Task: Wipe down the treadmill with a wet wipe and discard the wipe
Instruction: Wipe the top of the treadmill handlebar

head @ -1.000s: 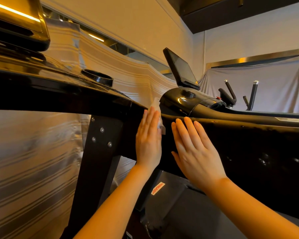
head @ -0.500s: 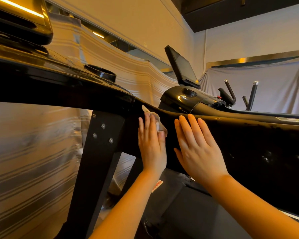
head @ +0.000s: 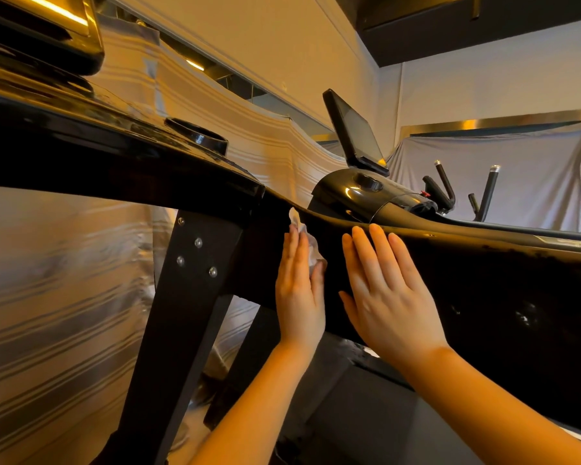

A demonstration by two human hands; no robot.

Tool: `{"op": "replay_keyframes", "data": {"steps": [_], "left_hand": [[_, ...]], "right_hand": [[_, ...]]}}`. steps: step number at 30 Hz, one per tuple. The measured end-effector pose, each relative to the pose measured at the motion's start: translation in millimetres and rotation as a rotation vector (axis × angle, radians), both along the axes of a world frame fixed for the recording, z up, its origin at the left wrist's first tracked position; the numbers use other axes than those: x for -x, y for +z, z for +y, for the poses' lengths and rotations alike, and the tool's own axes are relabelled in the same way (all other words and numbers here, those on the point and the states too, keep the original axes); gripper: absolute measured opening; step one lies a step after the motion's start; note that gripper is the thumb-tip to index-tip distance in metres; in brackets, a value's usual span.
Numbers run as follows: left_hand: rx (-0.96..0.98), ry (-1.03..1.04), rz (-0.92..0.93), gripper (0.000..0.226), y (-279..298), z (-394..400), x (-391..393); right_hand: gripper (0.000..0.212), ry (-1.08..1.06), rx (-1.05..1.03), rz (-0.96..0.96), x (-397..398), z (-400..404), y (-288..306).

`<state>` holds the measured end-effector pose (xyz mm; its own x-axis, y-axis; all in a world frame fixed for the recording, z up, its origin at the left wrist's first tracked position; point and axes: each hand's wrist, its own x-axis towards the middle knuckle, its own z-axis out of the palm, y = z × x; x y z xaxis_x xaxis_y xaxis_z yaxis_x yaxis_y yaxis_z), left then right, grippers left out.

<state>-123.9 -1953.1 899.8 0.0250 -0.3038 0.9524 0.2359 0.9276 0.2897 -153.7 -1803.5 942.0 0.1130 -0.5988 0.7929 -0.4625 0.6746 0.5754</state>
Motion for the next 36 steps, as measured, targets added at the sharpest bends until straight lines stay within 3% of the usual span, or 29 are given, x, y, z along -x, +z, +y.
{"op": "replay_keyframes", "data": {"steps": [5,10,16,21,26,29,33,36], "left_hand": [[-0.32,-0.041,0.025,0.05,22,-10,0],[-0.001,0.195,-0.09,0.053,-11,-8,-2],[-0.271,0.101,-0.081,0.054,26,-22,-4],[-0.063,0.156,-0.123,0.052,18,-22,-5],[-0.332,0.156,-0.136,0.065,2,-33,-7],[-0.43,0.135,-0.095,0.06,8,-29,-9],[-0.212,0.146,-0.113,0.055,11,-15,-9],[-0.22,0.195,-0.114,0.055,-9,-26,-7]], "right_hand": [[0.077,-0.002,-0.003,-0.001,2,0,0],[0.071,0.013,0.006,0.01,4,0,-2],[0.077,0.028,0.006,0.0,3,0,-1],[0.076,0.032,-0.002,-0.001,2,0,-1],[0.076,0.008,-0.011,0.001,1,2,0],[0.076,-0.009,-0.022,0.001,0,3,0],[0.077,-0.04,-0.033,0.015,-1,4,-2],[0.076,-0.071,-0.036,0.023,-1,6,-5]]}}
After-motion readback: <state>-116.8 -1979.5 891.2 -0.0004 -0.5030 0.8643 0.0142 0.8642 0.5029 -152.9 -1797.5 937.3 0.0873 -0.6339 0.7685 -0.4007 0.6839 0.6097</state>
